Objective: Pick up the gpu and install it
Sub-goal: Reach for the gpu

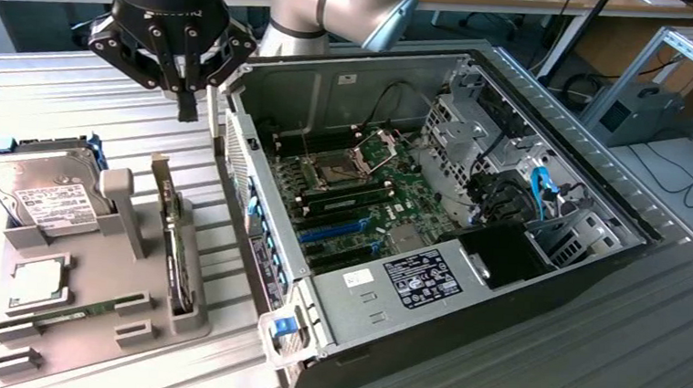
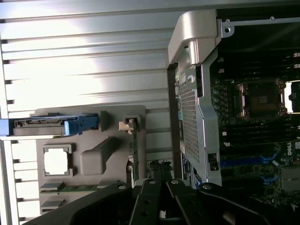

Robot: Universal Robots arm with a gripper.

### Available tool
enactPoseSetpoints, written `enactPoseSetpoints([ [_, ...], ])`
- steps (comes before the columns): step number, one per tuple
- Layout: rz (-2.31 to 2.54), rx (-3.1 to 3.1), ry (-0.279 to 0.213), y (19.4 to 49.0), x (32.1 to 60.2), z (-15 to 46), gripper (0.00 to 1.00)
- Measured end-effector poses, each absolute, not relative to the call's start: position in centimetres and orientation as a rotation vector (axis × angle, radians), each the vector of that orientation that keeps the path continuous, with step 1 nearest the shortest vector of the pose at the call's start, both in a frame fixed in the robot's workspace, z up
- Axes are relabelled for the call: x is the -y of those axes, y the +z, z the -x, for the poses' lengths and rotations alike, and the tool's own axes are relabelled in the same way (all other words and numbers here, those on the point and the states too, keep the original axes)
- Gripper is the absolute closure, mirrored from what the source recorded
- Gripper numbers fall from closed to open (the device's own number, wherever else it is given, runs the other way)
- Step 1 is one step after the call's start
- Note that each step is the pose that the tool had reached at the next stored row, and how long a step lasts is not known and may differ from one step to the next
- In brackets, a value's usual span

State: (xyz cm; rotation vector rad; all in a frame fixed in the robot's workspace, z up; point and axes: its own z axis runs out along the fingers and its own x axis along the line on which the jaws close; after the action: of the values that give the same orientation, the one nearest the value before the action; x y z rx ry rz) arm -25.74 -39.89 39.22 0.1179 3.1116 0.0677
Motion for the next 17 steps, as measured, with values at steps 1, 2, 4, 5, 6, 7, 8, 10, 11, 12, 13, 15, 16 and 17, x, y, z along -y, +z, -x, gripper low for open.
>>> enactPoseSetpoints([
  [1,-0.118,-3.112,0.068,39.2,39.9,25.8,0.89],
  [2,-0.118,-3.112,0.068,39.2,39.9,25.8,0.89],
  [4,-0.118,-3.112,0.068,39.2,39.9,26.0,0.89],
  [5,-0.118,-3.112,0.068,39.2,39.9,26.0,0.89],
  [6,-0.118,-3.112,0.068,39.2,39.9,26.1,0.89],
  [7,-0.118,-3.112,0.068,39.2,39.9,26.1,0.89],
  [8,-0.118,-3.112,0.068,39.2,39.9,26.2,0.89],
  [10,-0.118,-3.112,0.068,39.2,39.9,26.3,0.89],
  [11,-0.118,-3.112,0.068,39.2,39.9,26.3,0.89],
  [12,-0.118,-3.112,0.068,39.2,39.9,26.4,0.89],
  [13,-0.118,-3.112,0.068,39.2,39.9,26.4,0.89],
  [15,-0.118,-3.112,0.068,39.2,39.9,26.6,0.89],
  [16,-0.118,-3.112,0.068,39.2,39.9,26.7,0.89],
  [17,-0.118,-3.112,0.068,39.2,39.9,26.8,0.89],
])
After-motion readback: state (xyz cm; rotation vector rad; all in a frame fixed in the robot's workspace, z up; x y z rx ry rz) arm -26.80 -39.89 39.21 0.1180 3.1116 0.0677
